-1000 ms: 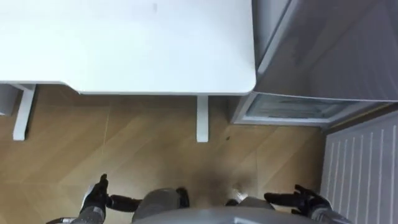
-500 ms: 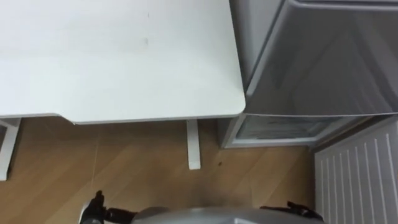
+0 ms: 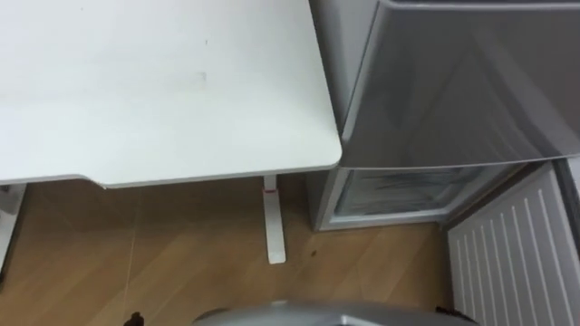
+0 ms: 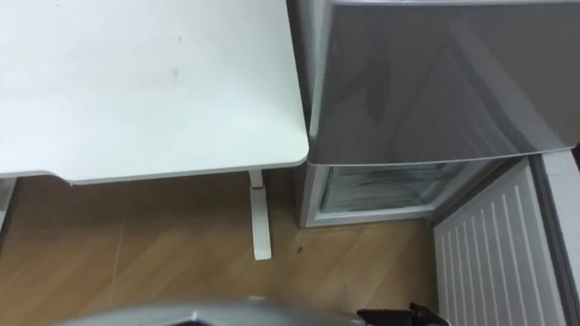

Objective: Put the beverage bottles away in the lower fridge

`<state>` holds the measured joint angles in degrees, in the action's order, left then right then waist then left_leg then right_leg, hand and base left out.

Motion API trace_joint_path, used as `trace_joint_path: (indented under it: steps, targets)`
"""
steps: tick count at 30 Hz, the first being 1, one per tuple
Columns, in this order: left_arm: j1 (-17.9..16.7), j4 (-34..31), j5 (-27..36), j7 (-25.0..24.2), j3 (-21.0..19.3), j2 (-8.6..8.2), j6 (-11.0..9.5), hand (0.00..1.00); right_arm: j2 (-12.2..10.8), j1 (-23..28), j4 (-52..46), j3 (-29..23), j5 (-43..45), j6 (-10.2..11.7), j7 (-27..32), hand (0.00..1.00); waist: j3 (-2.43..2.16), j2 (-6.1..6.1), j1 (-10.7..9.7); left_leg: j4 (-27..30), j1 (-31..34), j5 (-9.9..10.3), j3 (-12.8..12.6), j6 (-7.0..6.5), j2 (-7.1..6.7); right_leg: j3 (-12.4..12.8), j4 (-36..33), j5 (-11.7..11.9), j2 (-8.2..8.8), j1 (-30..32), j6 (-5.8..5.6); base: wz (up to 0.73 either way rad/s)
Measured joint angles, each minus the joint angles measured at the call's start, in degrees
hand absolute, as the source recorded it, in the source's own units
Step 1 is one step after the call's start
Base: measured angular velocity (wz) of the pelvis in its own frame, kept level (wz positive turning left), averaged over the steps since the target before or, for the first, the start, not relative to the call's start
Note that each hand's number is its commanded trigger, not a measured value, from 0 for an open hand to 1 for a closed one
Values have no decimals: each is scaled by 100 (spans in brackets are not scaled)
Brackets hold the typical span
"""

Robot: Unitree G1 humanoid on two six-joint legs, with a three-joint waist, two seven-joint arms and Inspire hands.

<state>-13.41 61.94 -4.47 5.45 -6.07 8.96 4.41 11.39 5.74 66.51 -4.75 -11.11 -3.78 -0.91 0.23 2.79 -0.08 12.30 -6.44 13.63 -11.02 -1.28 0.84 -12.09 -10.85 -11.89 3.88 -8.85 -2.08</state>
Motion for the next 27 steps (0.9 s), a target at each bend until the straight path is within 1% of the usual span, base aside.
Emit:
trace_joint_path:
  steps: [1,2,4,5,7,8,9,11,13,14,17,19,21,23,24,25,26,27]
  targets:
    - [23,-5,-70,1,-74,15,-2,0,28,-33,-258,-152,207,1,67,0,-7,20,-45,7,1,2,-24,3,24,38,-8,4,-11,16,6,-17]
    - [31,-7,-154,0,-80,38,-28,0,99,-41,-606,-194,347,10,129,0,-12,31,-84,11,6,4,-84,9,39,97,-5,8,-22,57,14,-20]
    - [52,-7,-214,-17,-100,76,-35,0,190,-47,-1160,-355,654,36,236,0,-13,50,-106,-1,20,-2,-148,17,30,165,4,15,-33,115,25,-22]
    - [64,-7,-253,-71,-113,109,-35,0,251,-51,-1486,-393,837,62,346,0,-25,73,-124,-14,6,-7,-194,22,23,204,3,17,-42,157,28,-20]
    - [61,-9,-252,-142,-162,154,-34,0,329,-56,-1885,-415,991,80,441,0,-30,124,-123,-35,-33,-20,-263,34,37,264,9,29,-61,170,41,-18]
    - [56,-9,-252,-149,-211,175,-27,0,357,-59,-2088,-476,1177,86,500,0,-40,168,-157,-54,-31,-22,-277,38,40,273,11,32,-69,180,45,-10]
    - [58,-10,-251,-149,-224,187,-23,0,365,-60,-2176,-535,1263,87,535,0,-36,183,-161,-53,-18,-22,-282,39,43,274,8,35,-74,190,49,-4]
    - [14,-35,-261,-158,-313,202,-11,0,417,-52,-2513,-767,1415,61,677,0,-62,247,-198,-74,-6,-20,-288,44,51,281,5,42,-84,219,51,-4]
    - [-19,-88,-324,-197,-376,215,33,0,500,-50,-2829,-908,1443,50,812,0,-66,255,-221,-108,-6,-17,-278,48,51,328,-3,44,-94,255,53,-13]
    - [-60,-151,-387,-227,-440,222,45,0,530,-51,-3035,-1021,1507,58,899,0,-56,257,-240,-127,-1,-14,-277,51,53,361,-3,47,-102,283,55,-15]
    - [-73,-220,-488,-234,-493,277,54,0,672,-80,-3203,-1083,1562,74,1125,0,-49,275,-284,-155,-13,-13,-274,53,50,413,2,49,-108,297,56,-9]
    - [-62,-220,-531,-217,-492,280,54,0,745,-108,-3186,-1157,1558,73,1220,0,-43,272,-281,-166,-13,-12,-278,51,52,424,2,51,-101,302,52,-4]
    - [-56,-221,-529,-214,-507,280,50,0,766,-229,-3120,-1292,1546,68,1248,0,-47,279,-323,-176,5,-11,-277,50,57,427,2,53,-100,304,48,-2]
    - [-85,-271,-531,-214,-520,291,53,0,1048,-274,-3037,-1307,1304,70,1243,0,-51,267,-395,-196,16,-11,-273,49,58,422,5,57,-97,299,42,0]
    - [-112,-292,-531,-212,-524,297,54,0,1130,-312,-2962,-1308,1258,70,1244,0,-51,267,-408,-194,15,-11,-273,49,57,422,5,57,-98,305,42,0]
    - [-168,-340,-534,-211,-544,307,58,0,1283,-405,-2772,-1342,1193,67,1247,0,-35,295,-433,-186,19,-11,-272,49,56,424,-3,57,-101,332,42,0]
    - [-194,-405,-533,-210,-570,312,65,0,1397,-495,-2563,-1456,1070,69,1255,0,-38,291,-454,-192,24,-11,-269,49,52,410,-4,57,-101,339,42,0]
    - [-191,-447,-533,-210,-583,313,72,0,1452,-544,-2433,-1503,959,68,1273,0,-33,300,-453,-193,26,-11,-266,50,53,407,-5,57,-102,339,42,0]
